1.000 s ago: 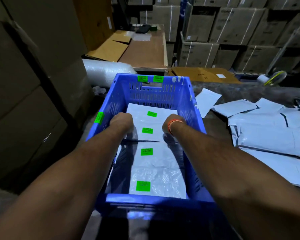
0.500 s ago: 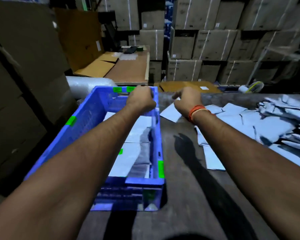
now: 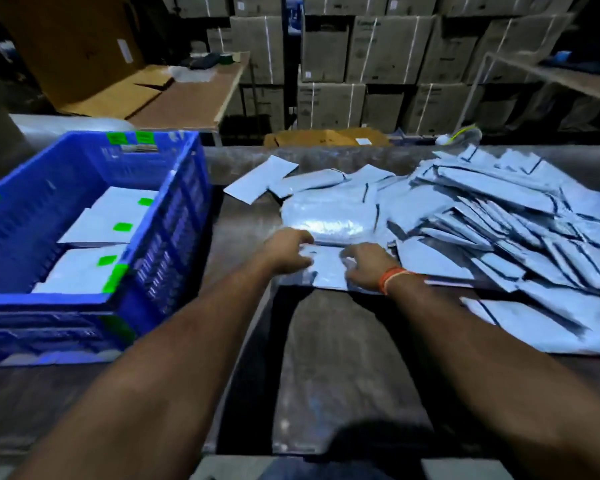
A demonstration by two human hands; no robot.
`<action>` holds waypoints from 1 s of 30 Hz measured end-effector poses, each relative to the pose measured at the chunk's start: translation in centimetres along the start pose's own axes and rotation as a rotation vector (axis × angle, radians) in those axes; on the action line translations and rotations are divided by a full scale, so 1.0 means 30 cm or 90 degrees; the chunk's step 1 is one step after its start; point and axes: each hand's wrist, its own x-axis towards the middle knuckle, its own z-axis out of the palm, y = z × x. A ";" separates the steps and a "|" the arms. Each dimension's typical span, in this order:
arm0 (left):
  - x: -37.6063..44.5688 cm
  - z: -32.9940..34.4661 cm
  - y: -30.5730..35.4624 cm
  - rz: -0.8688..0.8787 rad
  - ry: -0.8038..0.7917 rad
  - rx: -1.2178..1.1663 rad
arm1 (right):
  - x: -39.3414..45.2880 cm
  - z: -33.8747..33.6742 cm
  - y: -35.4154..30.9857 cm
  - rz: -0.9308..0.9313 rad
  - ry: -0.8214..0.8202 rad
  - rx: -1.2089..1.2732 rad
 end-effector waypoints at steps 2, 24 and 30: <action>-0.036 0.105 0.032 0.003 -0.046 0.004 | -0.027 0.039 0.045 -0.012 -0.038 -0.064; -0.168 0.111 -0.073 0.029 0.151 -0.099 | -0.103 0.008 0.154 -0.128 -0.058 0.058; -0.263 0.093 -0.078 0.107 0.215 -0.071 | -0.194 0.010 0.097 -0.155 0.102 0.005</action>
